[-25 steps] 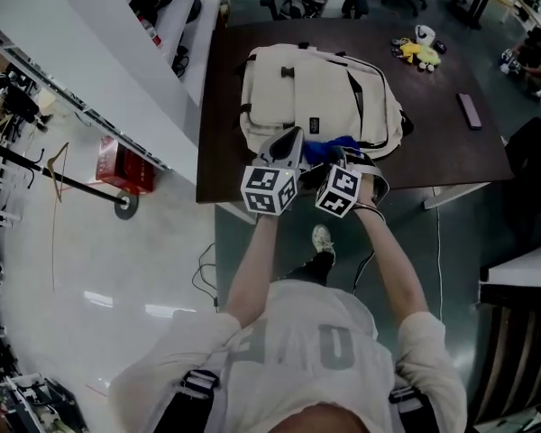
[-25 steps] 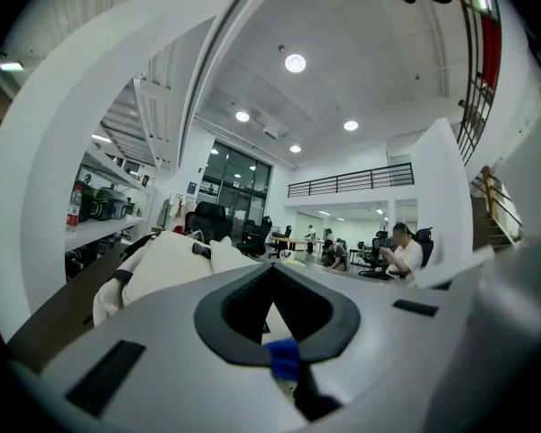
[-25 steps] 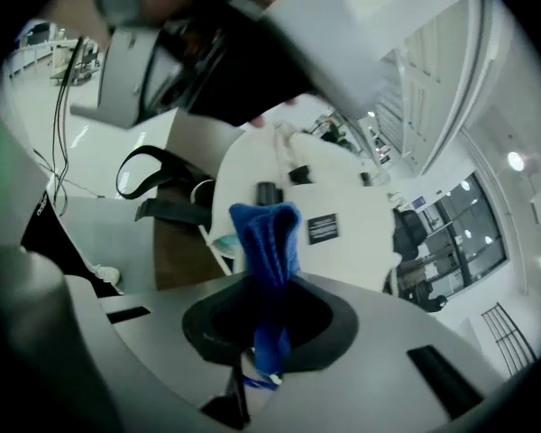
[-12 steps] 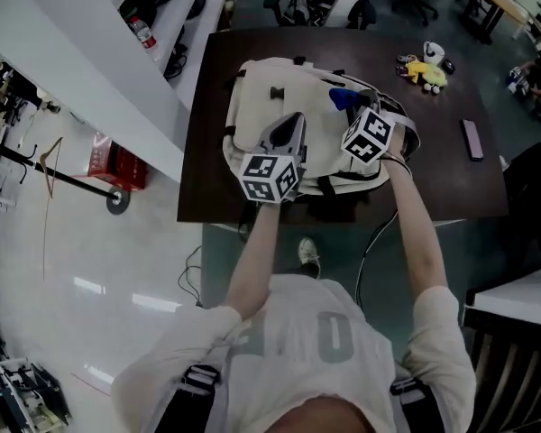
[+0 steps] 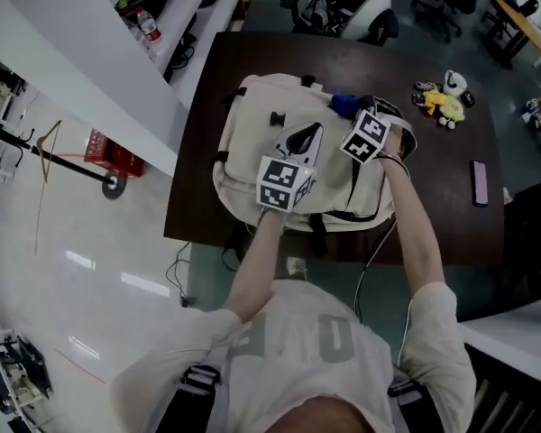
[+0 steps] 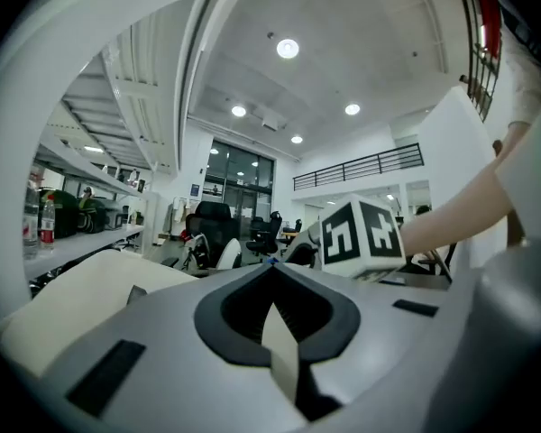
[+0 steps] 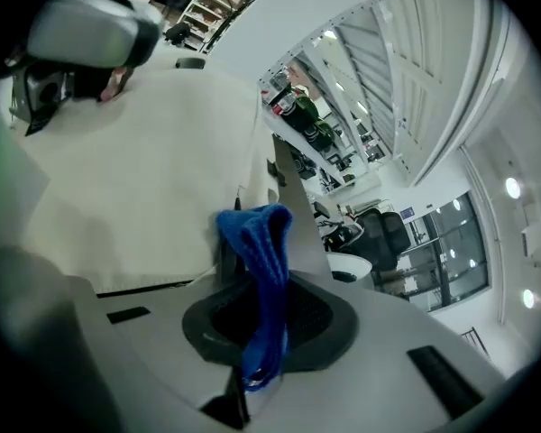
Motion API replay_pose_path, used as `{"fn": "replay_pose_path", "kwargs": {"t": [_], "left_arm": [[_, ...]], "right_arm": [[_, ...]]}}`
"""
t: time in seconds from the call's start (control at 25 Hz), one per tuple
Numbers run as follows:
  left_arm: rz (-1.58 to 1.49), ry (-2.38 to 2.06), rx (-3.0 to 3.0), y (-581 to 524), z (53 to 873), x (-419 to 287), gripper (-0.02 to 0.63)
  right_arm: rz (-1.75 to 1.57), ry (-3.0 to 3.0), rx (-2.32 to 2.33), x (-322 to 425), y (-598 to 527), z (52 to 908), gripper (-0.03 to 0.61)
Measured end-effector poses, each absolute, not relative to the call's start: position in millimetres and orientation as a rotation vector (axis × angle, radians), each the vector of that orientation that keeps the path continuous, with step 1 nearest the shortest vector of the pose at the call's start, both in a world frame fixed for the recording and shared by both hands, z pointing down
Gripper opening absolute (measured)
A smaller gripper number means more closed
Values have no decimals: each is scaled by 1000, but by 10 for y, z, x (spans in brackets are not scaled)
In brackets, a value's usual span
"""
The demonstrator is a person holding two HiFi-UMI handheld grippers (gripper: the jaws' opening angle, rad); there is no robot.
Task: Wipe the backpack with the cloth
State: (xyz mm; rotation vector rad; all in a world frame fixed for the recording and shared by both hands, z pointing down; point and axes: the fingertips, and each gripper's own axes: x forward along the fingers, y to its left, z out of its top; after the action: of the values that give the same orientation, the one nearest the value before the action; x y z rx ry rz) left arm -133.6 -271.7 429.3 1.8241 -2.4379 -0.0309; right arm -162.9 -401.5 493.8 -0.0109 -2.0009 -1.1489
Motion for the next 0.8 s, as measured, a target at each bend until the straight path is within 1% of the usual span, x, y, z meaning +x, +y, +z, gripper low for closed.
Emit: {"fn": "replay_pose_path", "kwargs": {"t": [0.16, 0.4, 0.64, 0.8], "left_arm": [[-111, -2433, 1781, -2724, 4279, -1451, 5], [17, -2464, 1777, -2768, 4346, -1408, 5], [27, -2469, 1821, -2746, 4284, -1339, 5], [-39, -2454, 1792, -2491, 4284, -1080, 5]], "right_arm": [[-1154, -1996, -45, -1649, -3986, 5120, 41], [-1187, -2011, -38, -1512, -3941, 5151, 41], [-1239, -1968, -57, -1146, -3712, 5218, 41], [-1284, -1912, -115, -807, -3376, 5369, 41]]}}
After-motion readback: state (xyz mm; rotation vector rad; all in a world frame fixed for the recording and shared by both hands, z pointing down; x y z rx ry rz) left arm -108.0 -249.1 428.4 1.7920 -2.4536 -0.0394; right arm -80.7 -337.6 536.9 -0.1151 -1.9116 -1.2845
